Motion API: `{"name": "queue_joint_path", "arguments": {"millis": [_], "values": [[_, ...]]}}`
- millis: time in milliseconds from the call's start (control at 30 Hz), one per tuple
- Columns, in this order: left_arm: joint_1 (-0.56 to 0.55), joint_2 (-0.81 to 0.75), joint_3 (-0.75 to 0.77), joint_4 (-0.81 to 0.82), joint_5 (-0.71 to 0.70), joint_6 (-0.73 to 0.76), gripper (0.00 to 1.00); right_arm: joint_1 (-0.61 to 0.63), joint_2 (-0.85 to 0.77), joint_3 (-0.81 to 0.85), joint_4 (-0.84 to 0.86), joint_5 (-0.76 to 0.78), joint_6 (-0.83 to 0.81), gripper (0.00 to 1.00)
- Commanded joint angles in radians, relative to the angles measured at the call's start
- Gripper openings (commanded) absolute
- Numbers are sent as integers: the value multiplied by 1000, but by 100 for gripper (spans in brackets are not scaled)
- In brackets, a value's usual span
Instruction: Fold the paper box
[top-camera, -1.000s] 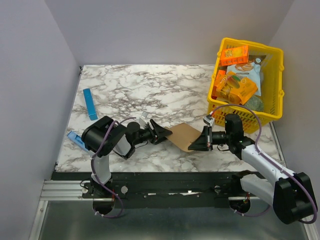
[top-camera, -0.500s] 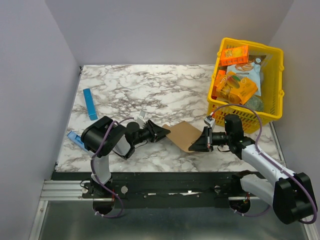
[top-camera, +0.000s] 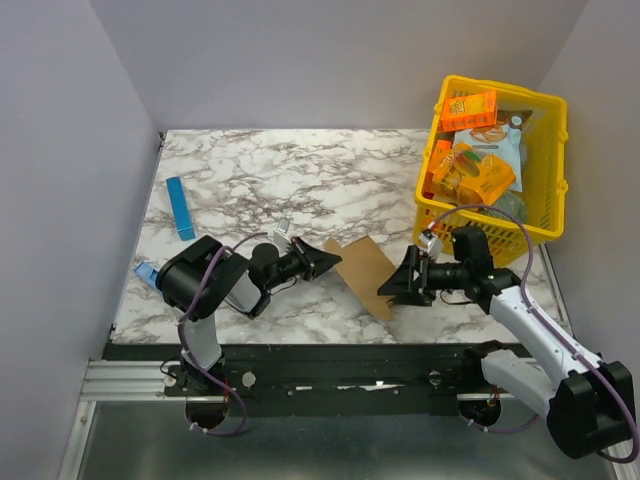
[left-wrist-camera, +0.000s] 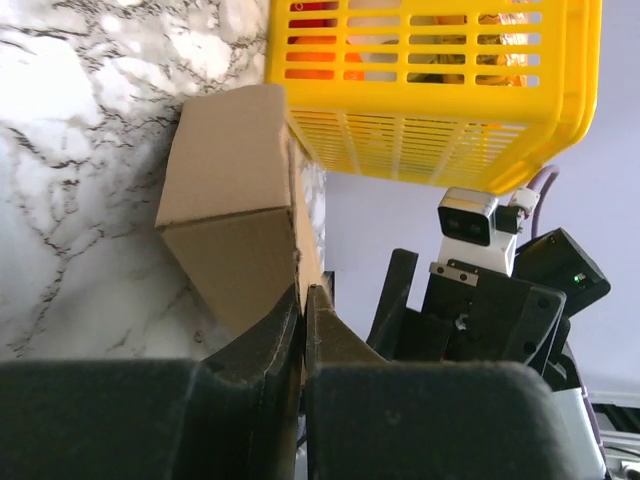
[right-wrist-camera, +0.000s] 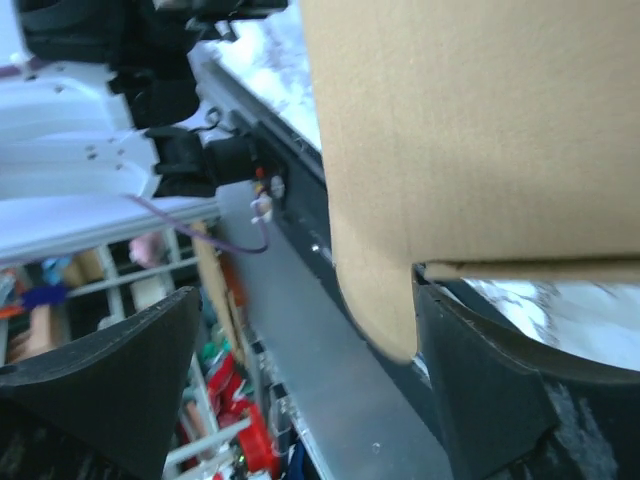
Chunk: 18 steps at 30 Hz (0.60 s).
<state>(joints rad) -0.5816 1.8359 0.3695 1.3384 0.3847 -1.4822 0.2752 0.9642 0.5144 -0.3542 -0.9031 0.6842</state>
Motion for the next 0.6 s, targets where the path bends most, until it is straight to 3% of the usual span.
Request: {"name": "queue_joint_path", "arguments": {"millis": [0, 167, 267, 400, 567], "values": [[-12, -26, 17, 33, -26, 17, 8, -8, -57, 94, -282, 208, -169, 98], [-15, -62, 16, -27, -44, 33, 4, 63, -113, 264, -382, 418, -265, 98], [-18, -104, 20, -90, -56, 57, 3, 263, -85, 372, -411, 691, -272, 99], [-23, -150, 39, -198, -67, 102, 3, 513, 71, 470, -422, 1003, -230, 97], [-23, -165, 39, -225, -69, 108, 3, 705, 266, 552, -437, 1240, -207, 97]]}}
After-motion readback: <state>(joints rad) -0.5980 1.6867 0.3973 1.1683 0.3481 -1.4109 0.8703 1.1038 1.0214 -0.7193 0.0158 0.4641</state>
